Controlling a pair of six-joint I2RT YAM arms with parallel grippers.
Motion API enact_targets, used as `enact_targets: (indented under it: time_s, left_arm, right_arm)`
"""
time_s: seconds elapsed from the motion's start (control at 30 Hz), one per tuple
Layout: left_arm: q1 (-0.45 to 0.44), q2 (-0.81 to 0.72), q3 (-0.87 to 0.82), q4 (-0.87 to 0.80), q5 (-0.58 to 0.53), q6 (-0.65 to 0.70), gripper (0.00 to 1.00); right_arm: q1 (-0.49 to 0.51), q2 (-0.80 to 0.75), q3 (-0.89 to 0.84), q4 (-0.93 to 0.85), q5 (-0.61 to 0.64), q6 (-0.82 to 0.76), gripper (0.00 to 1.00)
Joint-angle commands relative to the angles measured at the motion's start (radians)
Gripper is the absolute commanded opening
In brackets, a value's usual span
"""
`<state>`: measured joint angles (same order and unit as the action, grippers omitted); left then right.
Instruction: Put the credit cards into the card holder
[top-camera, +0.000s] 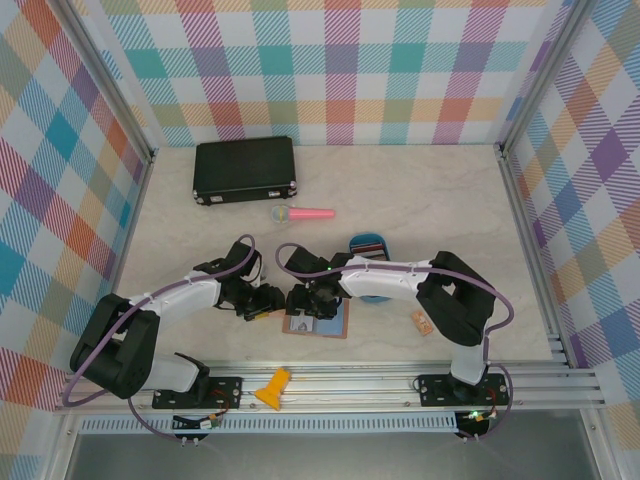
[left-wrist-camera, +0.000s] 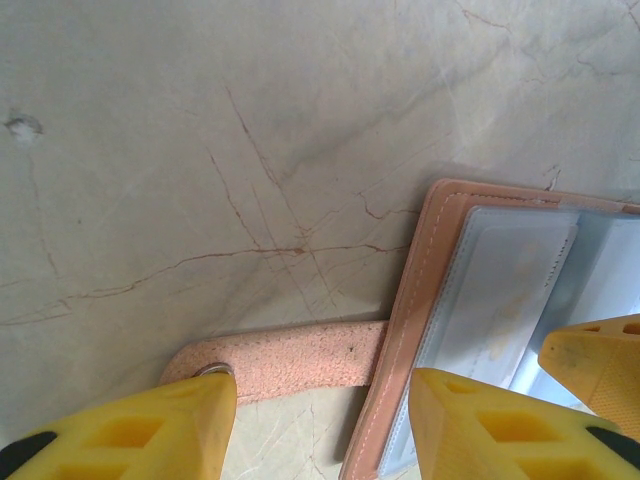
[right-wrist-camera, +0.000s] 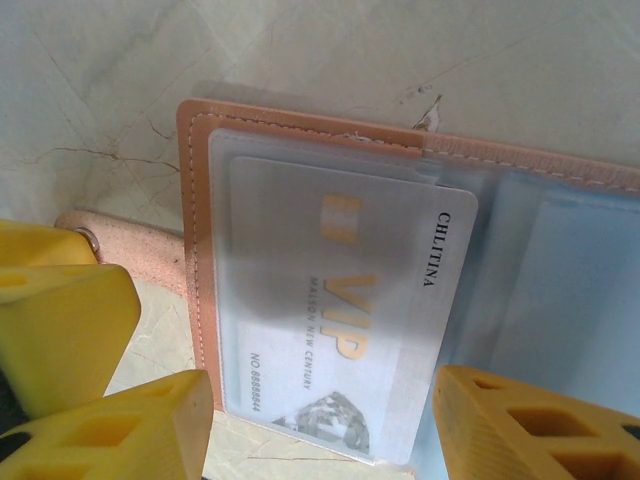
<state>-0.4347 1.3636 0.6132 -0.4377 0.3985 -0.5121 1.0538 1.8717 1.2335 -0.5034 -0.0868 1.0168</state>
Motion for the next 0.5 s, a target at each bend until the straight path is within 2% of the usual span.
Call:
enact_targets:
  time_s: [0.0,0.47]
  left_arm:
    - [-0.013,0.018,-0.029,-0.044,-0.026,-0.016,0.51]
    - [-0.013,0.014,-0.033,-0.042,-0.02,-0.019,0.51]
  right_arm:
    - [0.006,0.03,0.008,-0.001,-0.011,0.016,0.61]
    - [0.017,0.075,0.009,0.092,-0.068,-0.019,0.62]
